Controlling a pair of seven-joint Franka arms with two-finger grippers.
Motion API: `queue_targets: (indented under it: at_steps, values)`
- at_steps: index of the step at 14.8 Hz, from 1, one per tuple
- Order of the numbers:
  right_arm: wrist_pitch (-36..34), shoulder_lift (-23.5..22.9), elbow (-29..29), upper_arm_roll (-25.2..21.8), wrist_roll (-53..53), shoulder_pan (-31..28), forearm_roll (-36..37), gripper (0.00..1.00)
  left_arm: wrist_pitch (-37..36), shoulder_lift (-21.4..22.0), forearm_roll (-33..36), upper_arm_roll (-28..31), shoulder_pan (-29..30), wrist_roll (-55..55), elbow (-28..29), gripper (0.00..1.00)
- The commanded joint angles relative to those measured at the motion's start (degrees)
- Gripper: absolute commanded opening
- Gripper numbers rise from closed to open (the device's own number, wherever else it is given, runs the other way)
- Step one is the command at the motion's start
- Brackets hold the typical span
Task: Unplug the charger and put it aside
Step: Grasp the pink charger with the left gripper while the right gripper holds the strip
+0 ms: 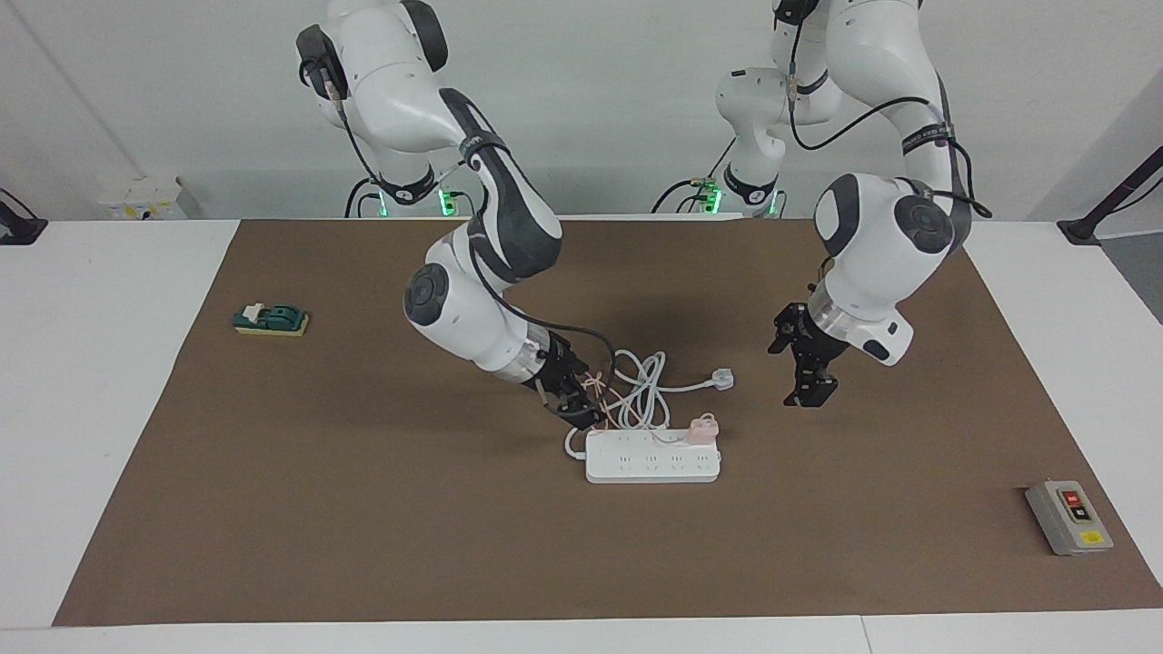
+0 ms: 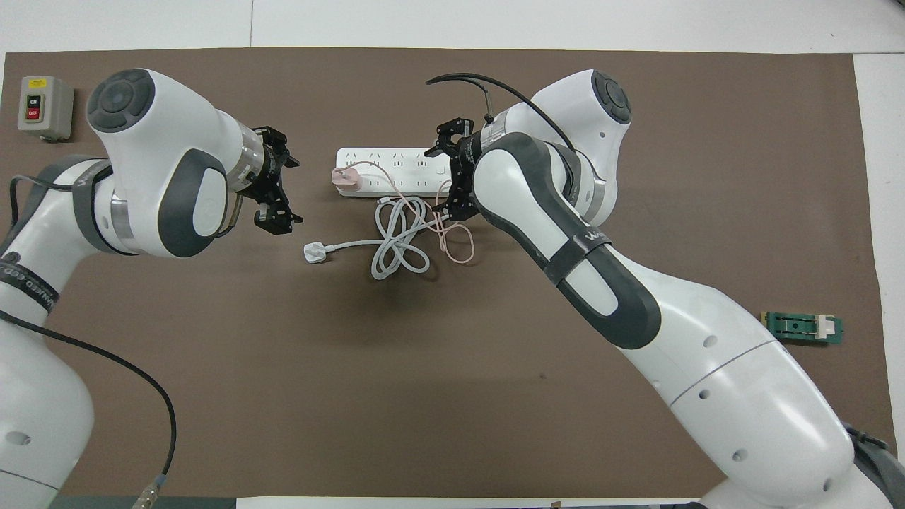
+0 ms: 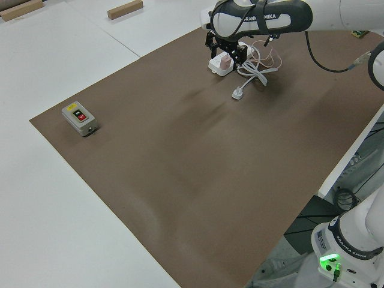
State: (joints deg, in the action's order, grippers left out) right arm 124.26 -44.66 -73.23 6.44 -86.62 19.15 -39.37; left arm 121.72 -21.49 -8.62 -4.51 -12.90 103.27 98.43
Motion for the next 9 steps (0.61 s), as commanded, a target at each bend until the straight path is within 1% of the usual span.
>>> queue_targets:
  at_steps: [1, 4, 6, 8, 9]
  values:
    - [-0.95, -8.24, 10.21, 0.68, -2.06, 0.19, -1.15, 1.0, -0.78, -1.27, 0.01, 0.91, -0.9, 1.06, -1.57, 1.0]
    - [-0.51, -8.78, 10.39, 0.95, -1.97, 0.28, -1.06, 1.0, 0.7, -1.8, -0.34, 0.82, -0.73, 2.55, -3.23, 1.0]
    - [0.11, -9.74, 10.57, 0.95, -1.71, 0.45, -0.71, 1.0, 3.95, -2.76, -1.04, 0.82, -0.99, 2.99, -3.15, 1.0]
    - [0.28, -9.92, 10.74, 0.77, -1.18, 0.8, -0.53, 1.0, 4.13, -3.29, -0.96, 0.9, -2.73, 3.08, -3.06, 1.0]
    - [0.28, -10.1, 11.27, 0.68, -0.75, 0.8, -0.44, 1.0, 4.31, -4.68, -0.78, 0.91, -3.18, 3.08, -3.24, 1.0]
